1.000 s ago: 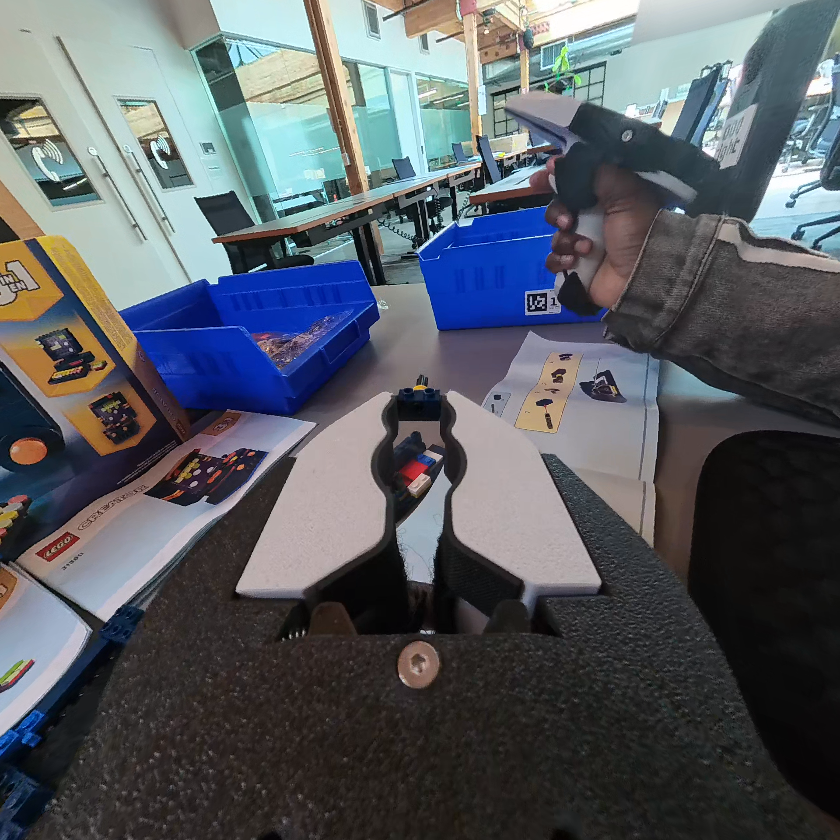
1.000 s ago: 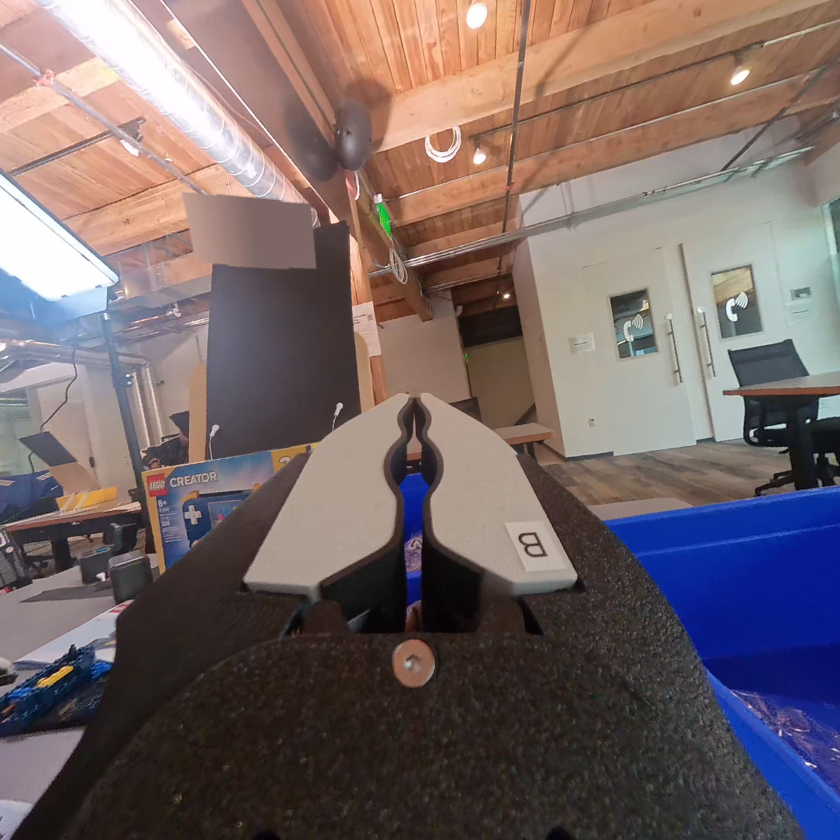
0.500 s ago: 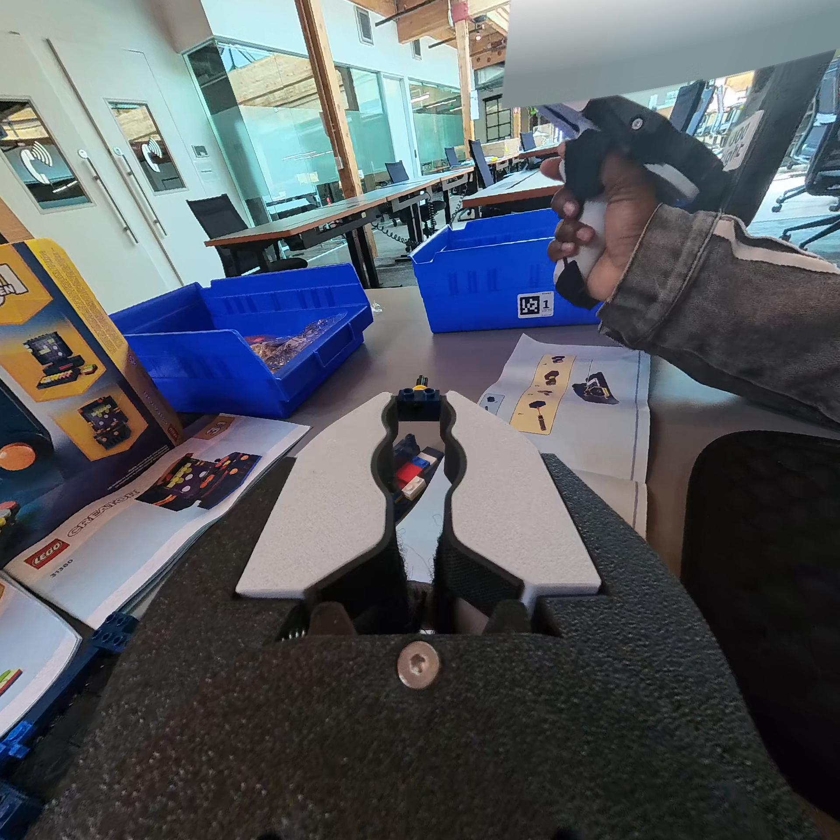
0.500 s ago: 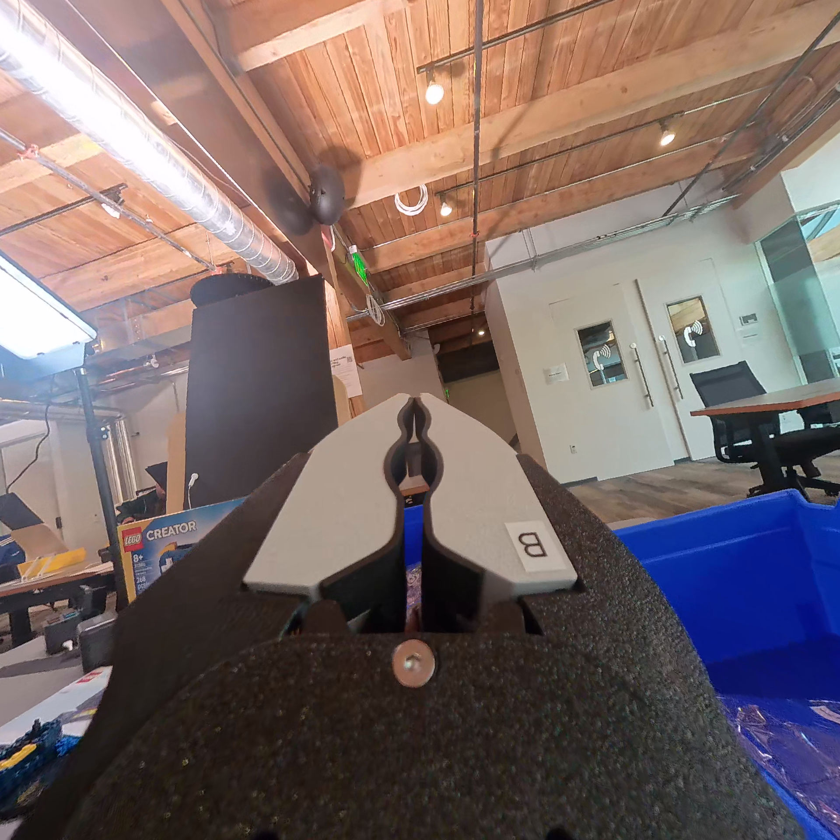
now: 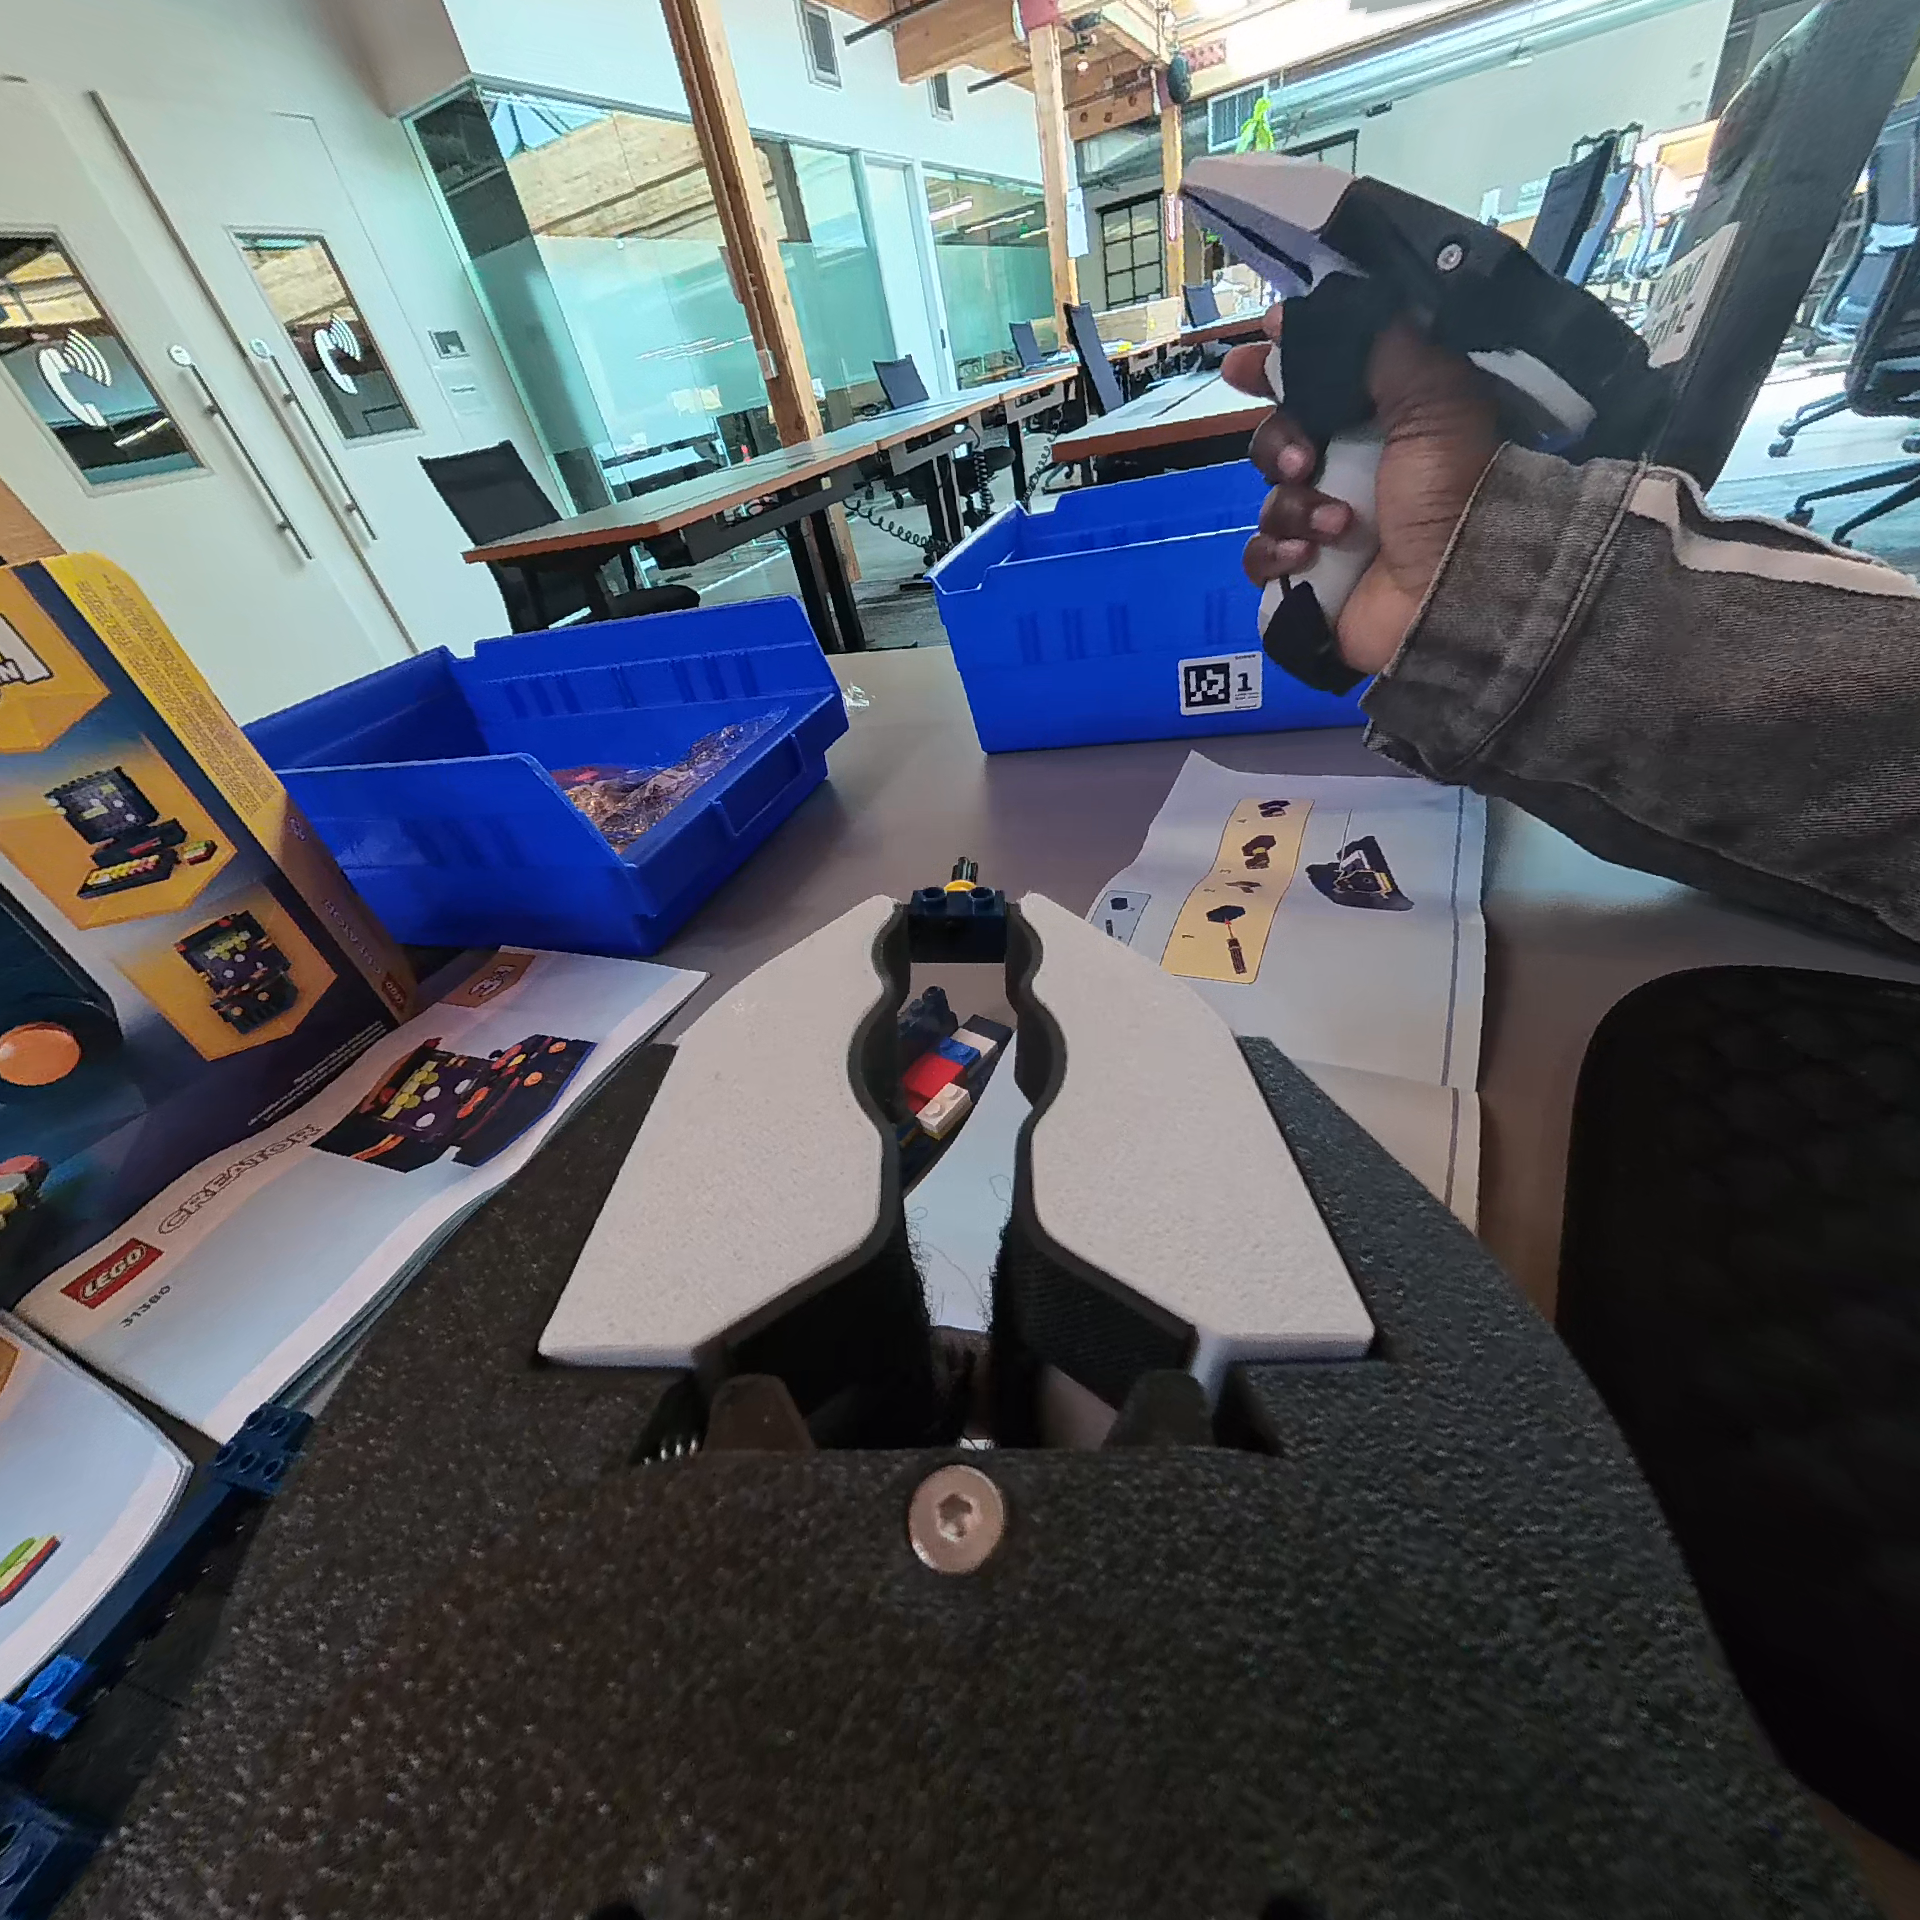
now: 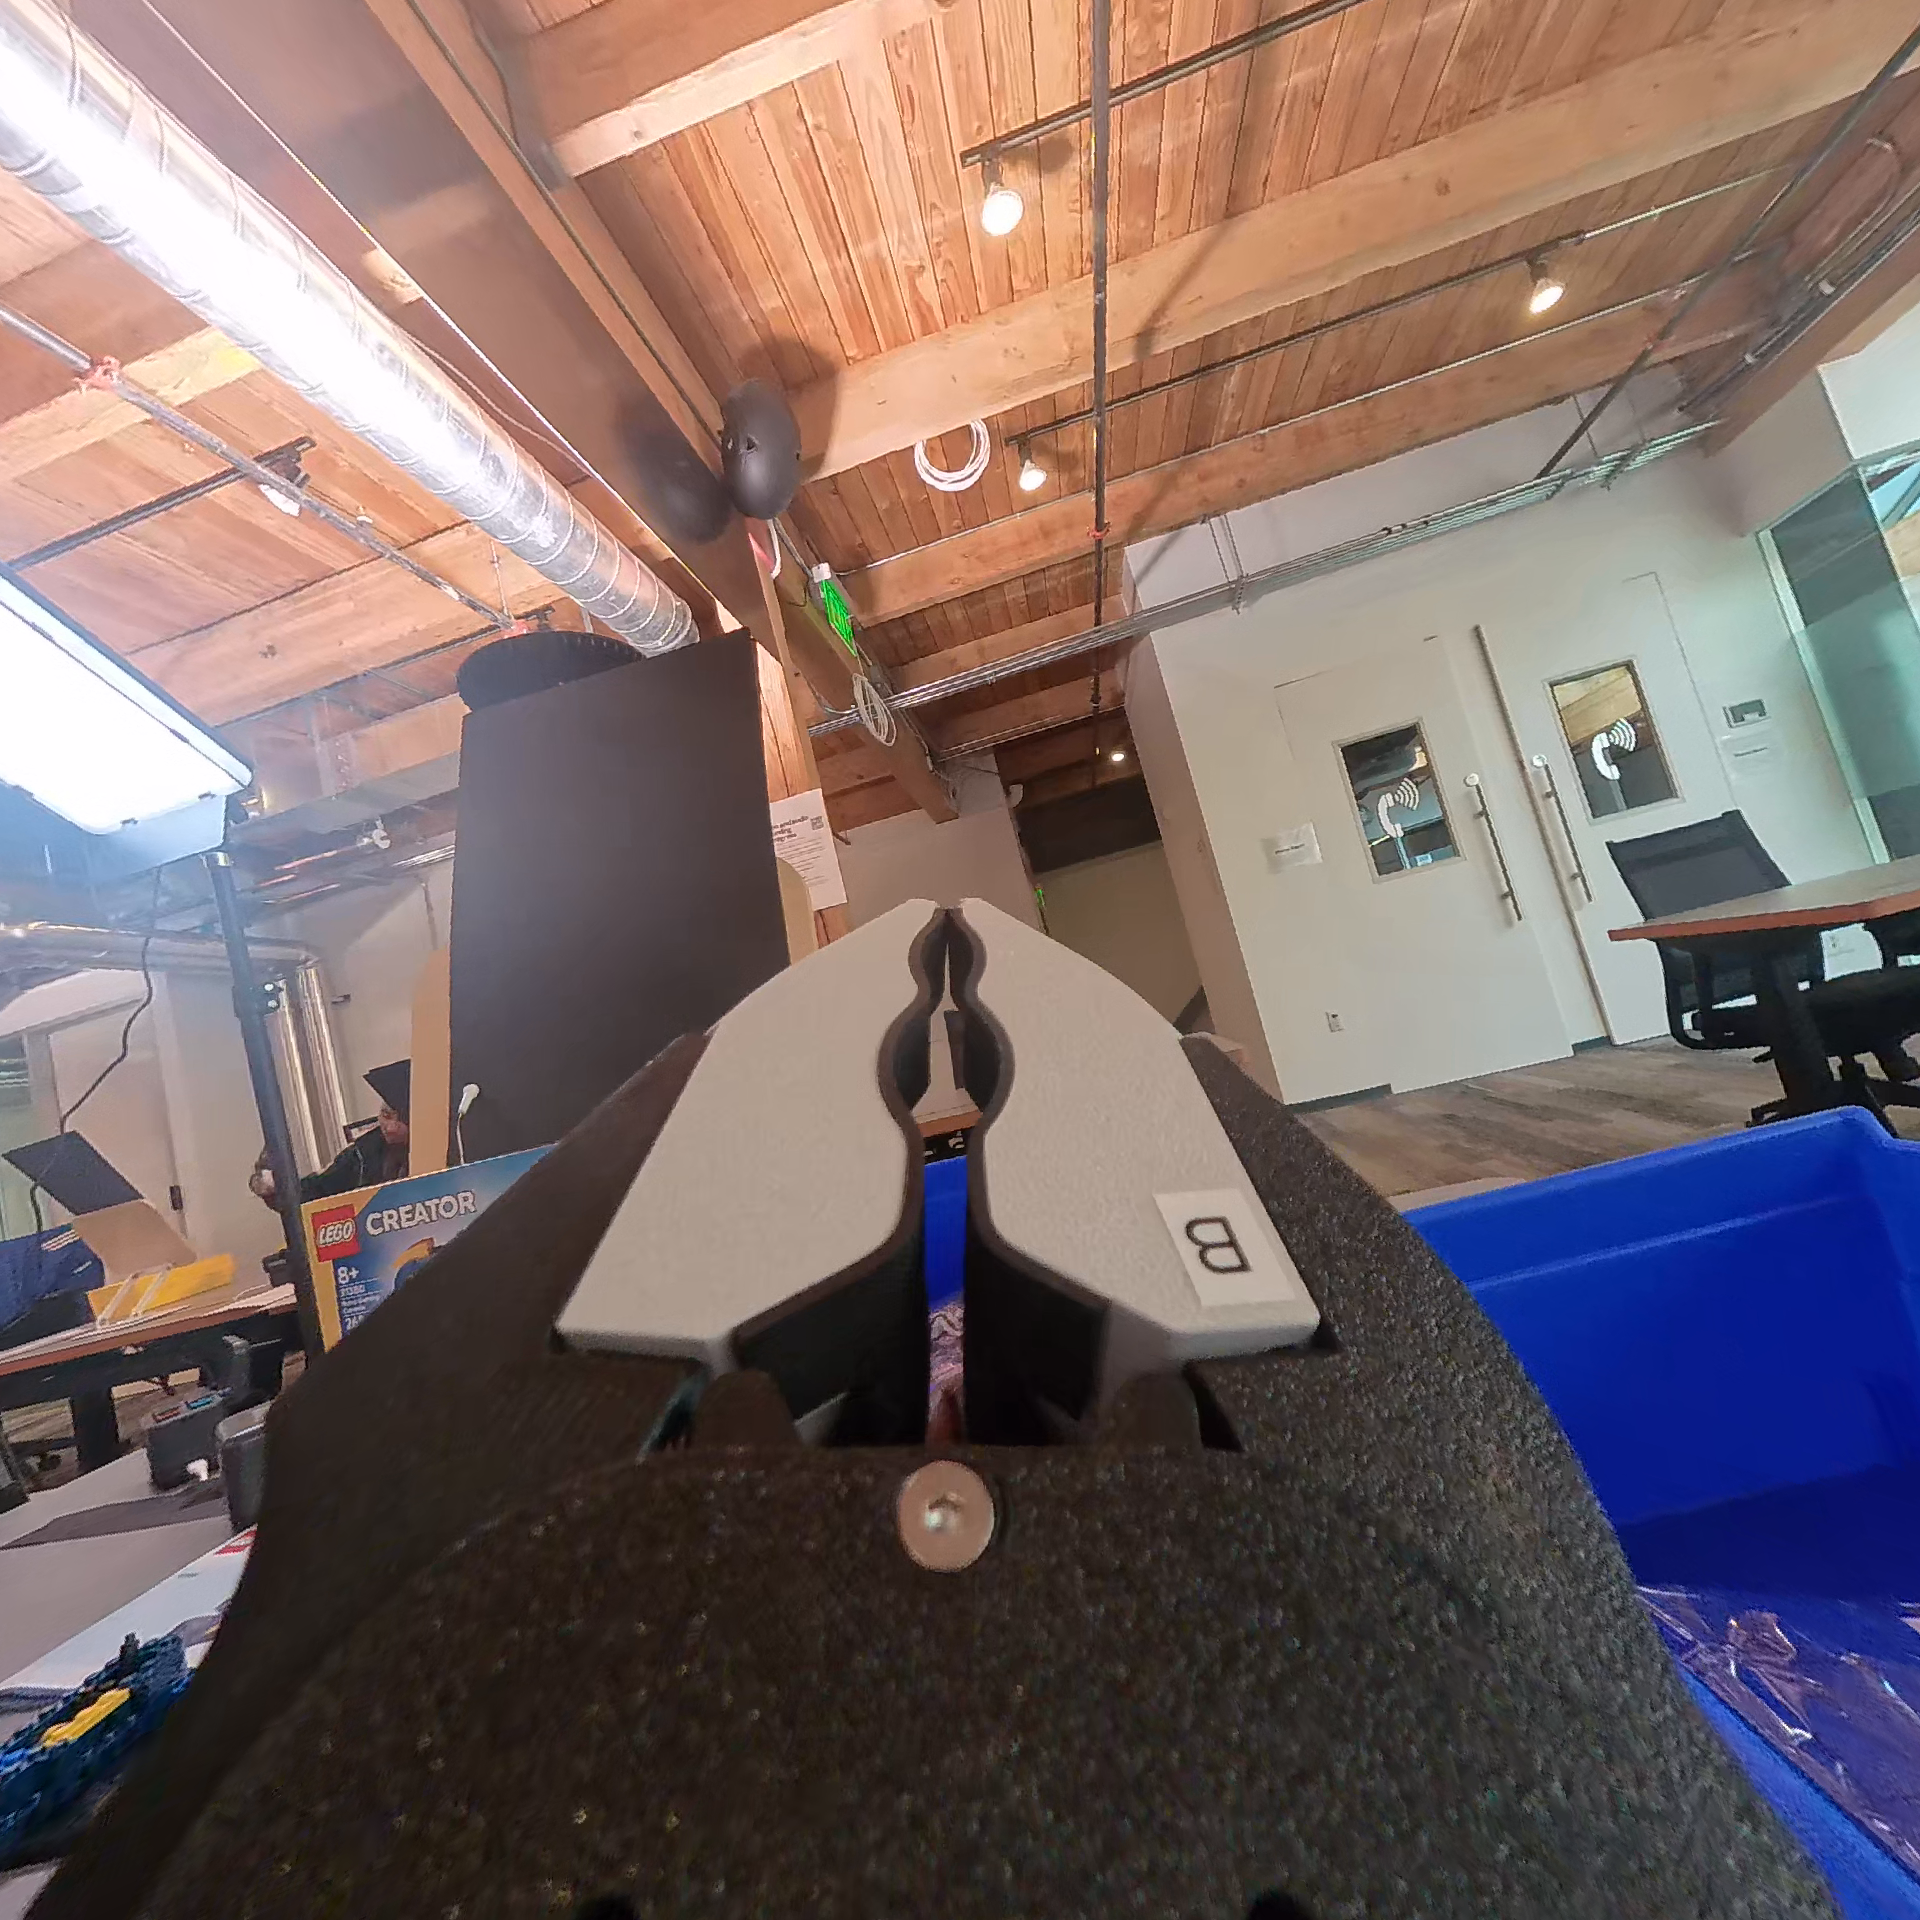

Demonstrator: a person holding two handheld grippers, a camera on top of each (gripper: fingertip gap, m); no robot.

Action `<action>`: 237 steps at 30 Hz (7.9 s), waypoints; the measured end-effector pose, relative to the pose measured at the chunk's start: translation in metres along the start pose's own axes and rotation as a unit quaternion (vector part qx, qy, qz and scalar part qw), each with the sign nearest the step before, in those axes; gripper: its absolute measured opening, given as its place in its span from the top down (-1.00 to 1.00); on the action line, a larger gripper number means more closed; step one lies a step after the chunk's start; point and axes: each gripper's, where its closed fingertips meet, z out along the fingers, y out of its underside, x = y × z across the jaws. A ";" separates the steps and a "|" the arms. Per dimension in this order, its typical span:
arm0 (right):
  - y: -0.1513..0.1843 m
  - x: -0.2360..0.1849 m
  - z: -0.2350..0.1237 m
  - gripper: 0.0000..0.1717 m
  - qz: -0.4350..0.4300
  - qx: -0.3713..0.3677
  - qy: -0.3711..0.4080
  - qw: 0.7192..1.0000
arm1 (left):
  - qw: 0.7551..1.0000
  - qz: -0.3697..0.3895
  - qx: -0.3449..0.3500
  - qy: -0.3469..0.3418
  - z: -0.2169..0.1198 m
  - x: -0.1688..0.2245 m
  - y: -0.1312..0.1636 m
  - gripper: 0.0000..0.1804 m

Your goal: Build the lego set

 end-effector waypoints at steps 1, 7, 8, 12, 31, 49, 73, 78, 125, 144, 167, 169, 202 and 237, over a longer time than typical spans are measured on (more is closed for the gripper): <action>0.000 0.000 0.000 1.00 -0.002 0.000 0.000 1.000 | 1.000 0.000 0.000 0.000 0.000 0.000 0.000 0.81; 0.002 -0.003 0.001 1.00 -0.002 -0.003 -0.006 1.000 | 1.000 -0.011 0.006 -0.001 -0.001 -0.001 -0.002 0.81; 0.002 -0.003 0.001 1.00 0.000 -0.005 -0.010 1.000 | 0.999 -0.031 0.014 -0.002 -0.002 -0.004 -0.004 0.81; -0.003 -0.011 0.003 1.00 0.000 -0.006 -0.048 0.999 | 0.978 -0.187 0.082 -0.030 -0.014 -0.035 -0.015 0.82; -0.048 -0.039 -0.016 1.00 -0.031 0.015 -0.156 0.987 | 0.984 -0.098 0.068 0.131 0.000 0.043 -0.024 0.82; 0.124 -0.199 -0.054 0.91 -0.074 -0.333 -0.497 0.798 | 0.993 0.034 0.105 0.042 -0.009 0.034 -0.038 0.82; 0.139 -0.212 -0.080 0.75 0.152 -0.278 -0.549 0.773 | 0.994 -0.064 0.086 -0.013 -0.012 -0.006 -0.023 0.82; 0.113 -0.219 -0.078 0.76 0.251 -0.243 -0.550 0.759 | 0.990 -0.087 0.109 -0.004 -0.015 -0.012 -0.027 0.82; 0.073 -0.210 -0.061 0.94 0.264 -0.247 -0.494 0.790 | 0.583 0.068 -0.775 0.236 -0.388 -0.046 0.116 0.82; 0.059 -0.191 -0.048 0.94 0.235 -0.222 -0.477 0.817 | 0.619 0.104 -0.777 0.051 -0.374 -0.090 0.079 0.93; 0.032 -0.092 -0.007 0.94 0.221 -0.144 -0.291 0.920 | 0.866 0.006 -0.415 0.281 0.038 0.098 0.062 0.71; 0.035 -0.093 -0.007 0.94 0.224 -0.153 -0.293 0.917 | 0.881 -0.017 -0.384 0.277 0.039 0.094 0.055 0.65; 0.107 -0.206 -0.073 0.93 0.354 -0.358 -0.484 0.716 | 0.994 -0.022 0.073 0.078 0.012 0.020 -0.042 0.82; 0.174 -0.139 -0.175 0.93 -0.184 -0.494 -0.643 0.556 | 0.975 -0.096 -0.019 0.200 -0.008 0.044 0.005 0.82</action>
